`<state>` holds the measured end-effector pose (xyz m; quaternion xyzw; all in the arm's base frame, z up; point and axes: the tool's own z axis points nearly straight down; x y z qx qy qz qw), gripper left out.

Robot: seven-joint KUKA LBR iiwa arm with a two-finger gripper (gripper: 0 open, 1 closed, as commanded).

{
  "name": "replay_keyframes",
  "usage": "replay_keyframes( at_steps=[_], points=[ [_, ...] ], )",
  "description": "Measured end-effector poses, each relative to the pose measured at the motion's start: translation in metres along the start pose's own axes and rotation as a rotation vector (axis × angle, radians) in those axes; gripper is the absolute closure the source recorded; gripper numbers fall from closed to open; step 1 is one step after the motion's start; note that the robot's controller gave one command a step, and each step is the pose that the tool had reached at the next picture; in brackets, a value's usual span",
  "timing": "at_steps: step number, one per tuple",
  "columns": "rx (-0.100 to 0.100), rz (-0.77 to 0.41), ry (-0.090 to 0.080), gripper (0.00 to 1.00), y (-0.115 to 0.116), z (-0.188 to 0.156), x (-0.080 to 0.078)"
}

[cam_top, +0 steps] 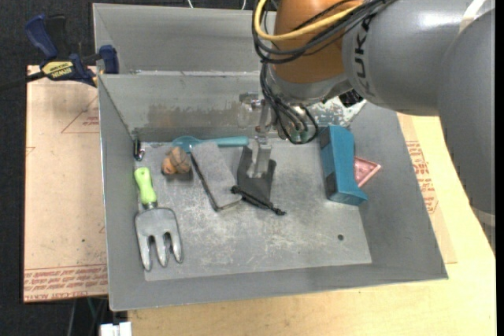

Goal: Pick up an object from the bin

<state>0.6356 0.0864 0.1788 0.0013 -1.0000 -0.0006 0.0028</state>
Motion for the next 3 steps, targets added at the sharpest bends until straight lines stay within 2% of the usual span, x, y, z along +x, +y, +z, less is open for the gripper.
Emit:
replay_keyframes(
  at_steps=[1, 2, 3],
  points=[
    [-0.001, 0.002, -0.007, 0.00, 0.000, -0.004, -0.002],
    [-0.003, 0.020, -0.013, 0.00, -0.007, 0.048, 0.005],
    [-0.004, 0.065, -0.013, 0.00, -0.023, 0.092, 0.019]
  ],
)
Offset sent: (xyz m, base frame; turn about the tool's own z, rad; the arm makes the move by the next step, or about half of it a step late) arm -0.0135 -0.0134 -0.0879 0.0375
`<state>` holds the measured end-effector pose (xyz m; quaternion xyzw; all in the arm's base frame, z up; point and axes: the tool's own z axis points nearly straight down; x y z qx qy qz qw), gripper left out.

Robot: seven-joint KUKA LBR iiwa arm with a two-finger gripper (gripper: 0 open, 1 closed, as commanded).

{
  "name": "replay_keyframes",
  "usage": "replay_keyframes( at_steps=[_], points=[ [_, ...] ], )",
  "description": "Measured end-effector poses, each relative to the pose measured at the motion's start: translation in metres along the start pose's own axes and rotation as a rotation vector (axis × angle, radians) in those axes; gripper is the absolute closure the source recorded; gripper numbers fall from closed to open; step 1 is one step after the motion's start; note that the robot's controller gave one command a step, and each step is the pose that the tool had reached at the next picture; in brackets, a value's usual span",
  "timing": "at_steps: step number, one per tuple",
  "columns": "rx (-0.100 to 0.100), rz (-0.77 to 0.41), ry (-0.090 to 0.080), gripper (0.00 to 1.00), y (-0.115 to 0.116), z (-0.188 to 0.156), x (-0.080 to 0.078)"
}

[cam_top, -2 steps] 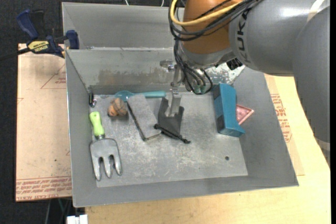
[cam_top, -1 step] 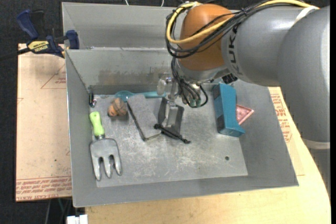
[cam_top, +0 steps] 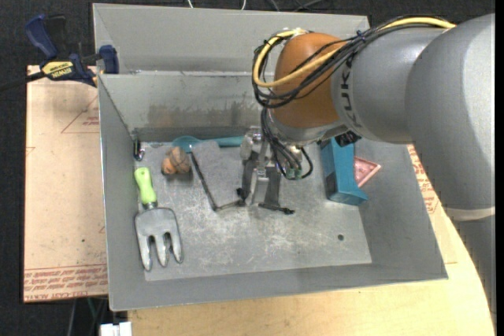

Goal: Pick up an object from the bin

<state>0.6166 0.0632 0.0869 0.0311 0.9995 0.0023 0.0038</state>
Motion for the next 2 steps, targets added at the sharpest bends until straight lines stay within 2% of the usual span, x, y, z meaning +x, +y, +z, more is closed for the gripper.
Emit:
replay_keyframes(
  at_steps=[1, 2],
  points=[
    [-0.001, 0.038, 0.002, 0.00, -0.040, 0.013, 0.002],
    [-0.004, 0.059, -0.003, 1.00, -0.046, 0.008, -0.013]
  ],
)
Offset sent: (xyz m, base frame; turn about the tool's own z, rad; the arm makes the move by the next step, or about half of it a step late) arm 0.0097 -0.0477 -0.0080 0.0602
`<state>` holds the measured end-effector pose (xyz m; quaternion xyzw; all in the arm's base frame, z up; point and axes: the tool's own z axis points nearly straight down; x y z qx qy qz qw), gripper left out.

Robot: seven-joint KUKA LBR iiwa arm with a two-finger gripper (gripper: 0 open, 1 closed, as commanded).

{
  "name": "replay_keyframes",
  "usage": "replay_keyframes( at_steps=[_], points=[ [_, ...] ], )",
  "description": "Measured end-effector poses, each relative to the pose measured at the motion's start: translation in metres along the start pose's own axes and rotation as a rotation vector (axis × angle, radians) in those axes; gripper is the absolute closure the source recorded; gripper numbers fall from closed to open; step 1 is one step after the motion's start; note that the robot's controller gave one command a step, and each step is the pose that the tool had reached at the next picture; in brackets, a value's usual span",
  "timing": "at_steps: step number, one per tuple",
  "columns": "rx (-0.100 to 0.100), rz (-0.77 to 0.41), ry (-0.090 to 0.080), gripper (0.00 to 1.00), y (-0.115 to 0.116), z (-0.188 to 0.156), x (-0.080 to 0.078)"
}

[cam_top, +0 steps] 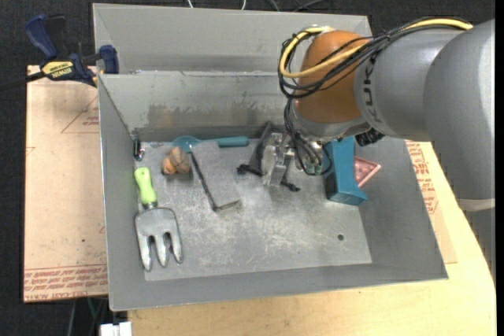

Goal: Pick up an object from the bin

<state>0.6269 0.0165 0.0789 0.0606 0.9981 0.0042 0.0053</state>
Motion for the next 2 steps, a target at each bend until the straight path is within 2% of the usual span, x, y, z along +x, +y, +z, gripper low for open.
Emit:
replay_keyframes(
  at_steps=[1, 2],
  points=[
    [0.000, 0.000, 0.000, 1.00, 0.000, 0.000, 0.000],
    [0.001, -0.076, 0.003, 1.00, 0.006, -0.058, 0.003]
  ],
)
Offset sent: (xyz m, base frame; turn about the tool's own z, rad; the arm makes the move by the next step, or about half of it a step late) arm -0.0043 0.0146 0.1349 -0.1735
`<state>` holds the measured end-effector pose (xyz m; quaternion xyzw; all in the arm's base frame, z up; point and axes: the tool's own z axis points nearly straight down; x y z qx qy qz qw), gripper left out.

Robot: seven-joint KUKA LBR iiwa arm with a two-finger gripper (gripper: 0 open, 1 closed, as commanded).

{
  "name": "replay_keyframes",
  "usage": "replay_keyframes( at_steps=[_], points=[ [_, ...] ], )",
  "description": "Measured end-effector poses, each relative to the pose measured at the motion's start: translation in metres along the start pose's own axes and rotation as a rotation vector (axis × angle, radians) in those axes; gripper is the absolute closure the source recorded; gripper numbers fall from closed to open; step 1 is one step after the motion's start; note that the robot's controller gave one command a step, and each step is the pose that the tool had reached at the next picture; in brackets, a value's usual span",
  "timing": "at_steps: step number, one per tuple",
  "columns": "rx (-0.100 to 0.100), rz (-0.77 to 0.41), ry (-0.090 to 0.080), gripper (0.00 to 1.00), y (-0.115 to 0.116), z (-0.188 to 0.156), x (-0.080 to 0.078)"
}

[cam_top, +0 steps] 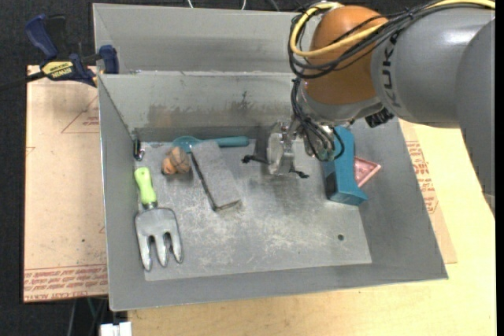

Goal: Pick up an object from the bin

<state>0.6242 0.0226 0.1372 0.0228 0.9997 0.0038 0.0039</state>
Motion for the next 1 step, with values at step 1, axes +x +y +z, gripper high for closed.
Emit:
replay_keyframes(
  at_steps=[1],
  points=[
    [-0.001, -0.094, 0.003, 1.00, -0.0111, -0.0762, 0.0066]
  ],
)
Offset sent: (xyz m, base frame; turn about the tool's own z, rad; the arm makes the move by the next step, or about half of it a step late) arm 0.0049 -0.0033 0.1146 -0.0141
